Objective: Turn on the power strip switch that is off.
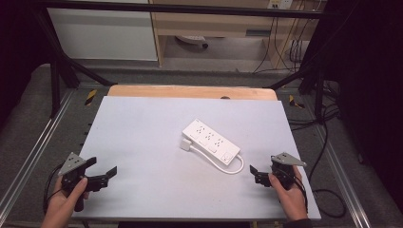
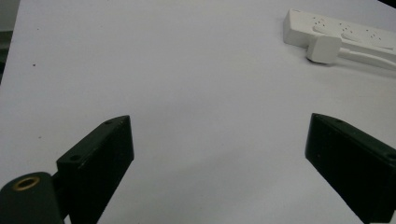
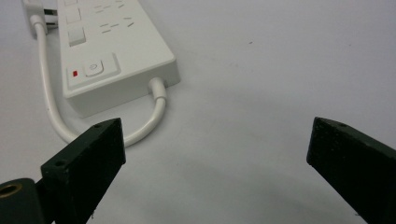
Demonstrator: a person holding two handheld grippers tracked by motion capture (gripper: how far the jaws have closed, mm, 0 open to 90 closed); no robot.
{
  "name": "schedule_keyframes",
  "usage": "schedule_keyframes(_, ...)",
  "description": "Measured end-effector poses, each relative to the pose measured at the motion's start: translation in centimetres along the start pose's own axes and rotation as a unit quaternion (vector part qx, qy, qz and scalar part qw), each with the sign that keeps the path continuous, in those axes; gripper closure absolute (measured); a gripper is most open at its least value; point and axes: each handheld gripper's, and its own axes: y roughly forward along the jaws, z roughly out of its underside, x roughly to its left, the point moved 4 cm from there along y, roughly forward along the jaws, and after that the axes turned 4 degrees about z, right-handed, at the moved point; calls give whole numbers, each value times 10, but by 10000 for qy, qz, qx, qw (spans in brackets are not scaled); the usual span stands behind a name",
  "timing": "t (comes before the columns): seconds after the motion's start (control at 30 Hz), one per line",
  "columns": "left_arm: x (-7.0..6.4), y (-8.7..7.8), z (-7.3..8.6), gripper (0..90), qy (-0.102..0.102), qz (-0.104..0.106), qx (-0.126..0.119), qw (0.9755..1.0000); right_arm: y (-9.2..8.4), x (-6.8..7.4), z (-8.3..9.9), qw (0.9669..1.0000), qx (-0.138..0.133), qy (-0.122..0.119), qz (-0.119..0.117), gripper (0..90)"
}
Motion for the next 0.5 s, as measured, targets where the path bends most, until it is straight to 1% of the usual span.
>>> schedule_keyframes(0.07, 0, -1, -1, 82, 11, 9, -28, 10000, 0, 0, 0, 10000, 25, 46, -30, 49)
schedule_keyframes(0.17, 0, -1, -1, 77, 20, 2, -23, 10000, 0, -2, 3, 9997, 231, 78, -62, 50)
schedule_keyframes(0.2, 0, -1, -1, 79, 20, 2, -23, 10000, 0, -3, 3, 9996, 244, 94, -71, 51)
schedule_keyframes(0.3, -1, 1, 0, 79, 51, 36, 22, 10000, -1, -3, 0, 9995, 232, 192, -131, 51)
schedule_keyframes(0.33, -1, 1, 0, 79, 52, 38, 24, 10000, -2, -4, 0, 9994, 246, 190, -142, 48)
schedule_keyframes(0.37, -1, 1, 0, 79, 39, 41, -1, 10000, -2, -3, -2, 9993, 235, 242, -169, 43)
schedule_keyframes(0.5, -2, 1, 0, 74, 47, 73, -7, 10000, -5, 0, -5, 9993, 150, 175, -296, 33)
